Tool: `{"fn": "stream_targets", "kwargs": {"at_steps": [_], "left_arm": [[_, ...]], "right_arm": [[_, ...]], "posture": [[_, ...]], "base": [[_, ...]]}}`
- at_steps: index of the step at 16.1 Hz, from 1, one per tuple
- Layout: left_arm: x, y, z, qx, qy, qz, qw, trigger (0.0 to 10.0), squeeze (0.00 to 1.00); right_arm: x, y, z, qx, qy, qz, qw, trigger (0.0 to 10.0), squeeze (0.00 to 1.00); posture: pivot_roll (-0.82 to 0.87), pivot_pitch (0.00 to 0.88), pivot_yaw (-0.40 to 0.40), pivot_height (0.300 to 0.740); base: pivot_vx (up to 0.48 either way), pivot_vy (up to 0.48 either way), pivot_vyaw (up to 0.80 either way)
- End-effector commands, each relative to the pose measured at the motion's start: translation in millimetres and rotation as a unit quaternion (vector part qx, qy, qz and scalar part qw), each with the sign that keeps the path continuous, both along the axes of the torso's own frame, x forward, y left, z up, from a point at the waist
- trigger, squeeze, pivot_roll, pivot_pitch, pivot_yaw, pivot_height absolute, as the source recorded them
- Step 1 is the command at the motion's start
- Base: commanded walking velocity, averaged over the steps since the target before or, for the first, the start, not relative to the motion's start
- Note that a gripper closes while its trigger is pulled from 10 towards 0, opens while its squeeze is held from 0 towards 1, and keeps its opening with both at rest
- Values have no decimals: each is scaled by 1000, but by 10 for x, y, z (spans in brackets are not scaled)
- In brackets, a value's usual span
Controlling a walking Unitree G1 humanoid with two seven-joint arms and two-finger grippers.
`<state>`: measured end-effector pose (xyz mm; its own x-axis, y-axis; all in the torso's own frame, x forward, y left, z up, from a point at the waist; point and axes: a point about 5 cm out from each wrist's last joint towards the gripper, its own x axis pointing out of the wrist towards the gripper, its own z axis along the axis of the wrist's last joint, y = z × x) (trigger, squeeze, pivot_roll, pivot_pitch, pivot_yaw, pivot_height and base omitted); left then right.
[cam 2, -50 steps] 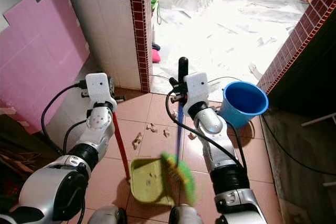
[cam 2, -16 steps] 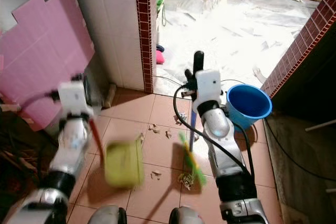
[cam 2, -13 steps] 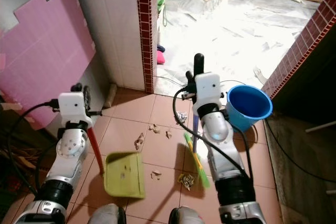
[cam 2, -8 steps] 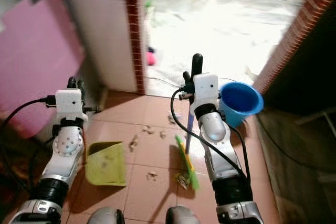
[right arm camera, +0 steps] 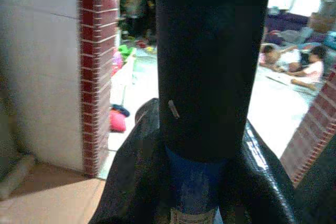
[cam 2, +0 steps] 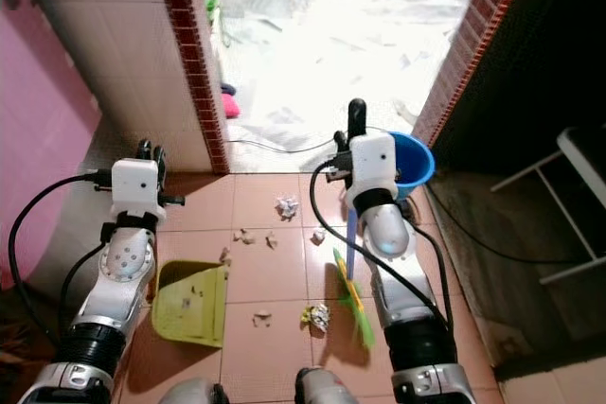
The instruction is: Sweep floor
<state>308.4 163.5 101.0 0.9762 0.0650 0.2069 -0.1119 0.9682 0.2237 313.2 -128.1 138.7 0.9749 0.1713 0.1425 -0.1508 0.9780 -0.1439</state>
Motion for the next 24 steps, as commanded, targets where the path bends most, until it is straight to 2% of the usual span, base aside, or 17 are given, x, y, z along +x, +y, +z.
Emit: {"fn": "stream_targets", "kwargs": {"at_steps": [1,4,7,11,14,16,18,21,24], "left_arm": [[-2,-46,-2,-31,2,-5,1000,10000,0],[-34,-114,-18,-32,8,-11,999,10000,0],[-33,-205,-128,-57,38,-18,998,10000,0],[8,-290,-222,-69,65,-28,995,10000,0],[43,-373,-300,-95,91,-32,991,10000,0],[64,-466,-376,-123,115,-37,985,10000,0],[102,-608,-379,-158,128,-50,978,10000,0],[133,-752,-378,-195,142,-63,968,10000,0],[149,-827,-405,-225,158,-68,959,10000,0]], "right_arm": [[-17,25,61,8,-14,-2,1000,10000,0],[-81,6,32,7,-8,-14,1000,10000,0],[-108,4,-1,0,4,-27,1000,10000,0],[-104,-50,-1,-4,13,-45,999,10000,0],[-111,-39,-19,-2,28,-52,998,10000,0],[-93,-6,-39,20,48,-58,997,10000,0],[-68,-2,-80,90,87,-66,990,10000,0],[-41,-11,-66,101,90,-64,989,10000,0],[-41,19,-56,105,93,-58,988,10000,0]], "posture": [[-51,15,-11,740],[-59,64,-4,740],[-75,125,-3,740],[-91,161,-13,740],[-110,180,-18,740],[-121,187,-22,740],[-122,187,-27,740],[-128,176,-30,740],[-131,167,-30,740]], "base": [[0,0,0],[0,0,0],[0,0,0],[0,0,0],[0,0,0],[0,0,0],[0,0,0],[0,0,0],[0,0,0]]}}
